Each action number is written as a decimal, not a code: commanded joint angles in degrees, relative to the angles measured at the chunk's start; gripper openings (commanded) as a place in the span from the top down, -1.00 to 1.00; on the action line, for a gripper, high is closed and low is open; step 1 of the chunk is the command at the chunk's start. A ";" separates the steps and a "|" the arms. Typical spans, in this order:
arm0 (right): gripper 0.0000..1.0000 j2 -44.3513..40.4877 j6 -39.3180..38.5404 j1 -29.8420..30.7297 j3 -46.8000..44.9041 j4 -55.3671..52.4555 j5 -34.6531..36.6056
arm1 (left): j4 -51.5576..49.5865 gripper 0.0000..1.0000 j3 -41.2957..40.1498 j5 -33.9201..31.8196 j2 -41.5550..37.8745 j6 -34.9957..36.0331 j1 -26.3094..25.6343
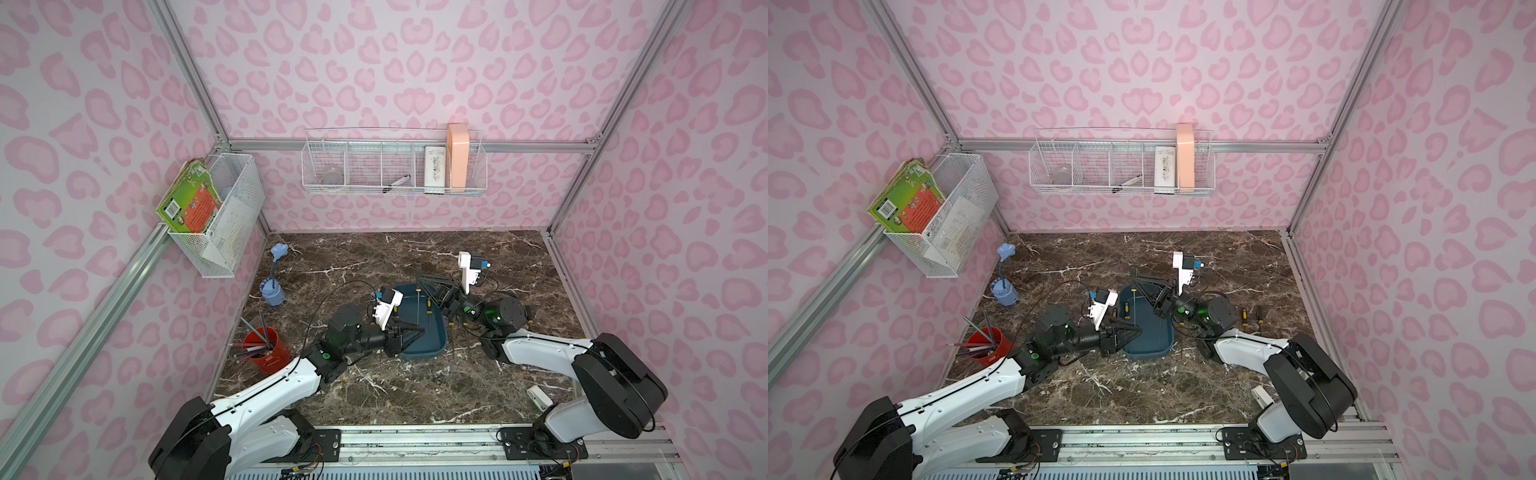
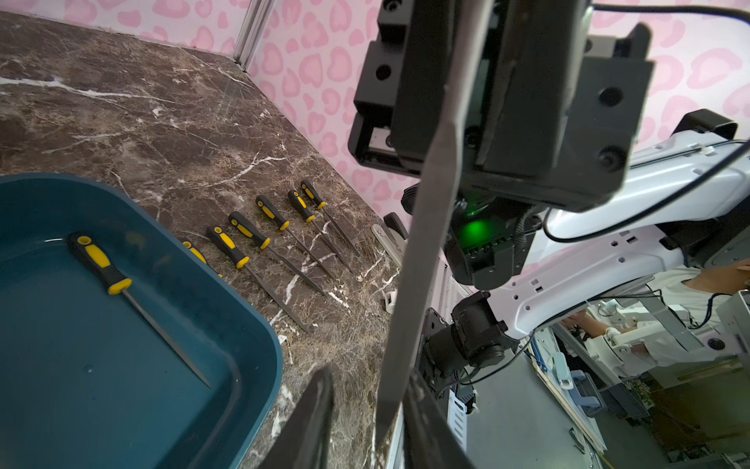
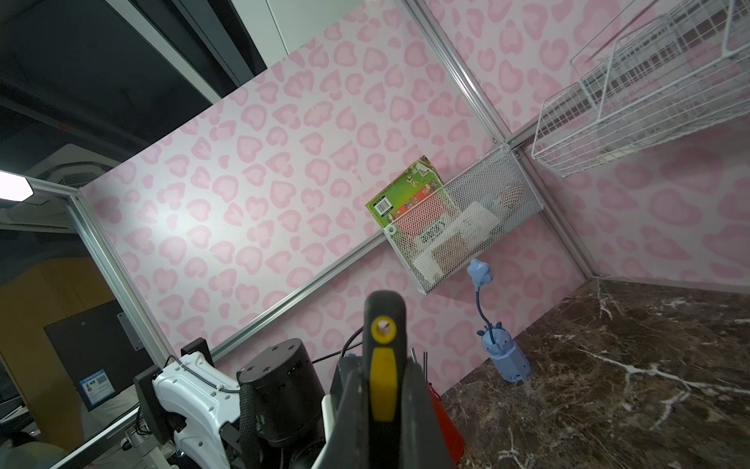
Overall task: Take the file tool out of the storage box
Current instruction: Pick up the file tool from the storage box, then place the file tool at the center of the board.
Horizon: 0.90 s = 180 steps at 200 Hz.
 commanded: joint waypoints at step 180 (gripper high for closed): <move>0.05 2.69 -9.14 -9.35 5.03 -35.02 -6.67 | -70.91 1.00 17.57 -43.78 -0.03 2.78 0.72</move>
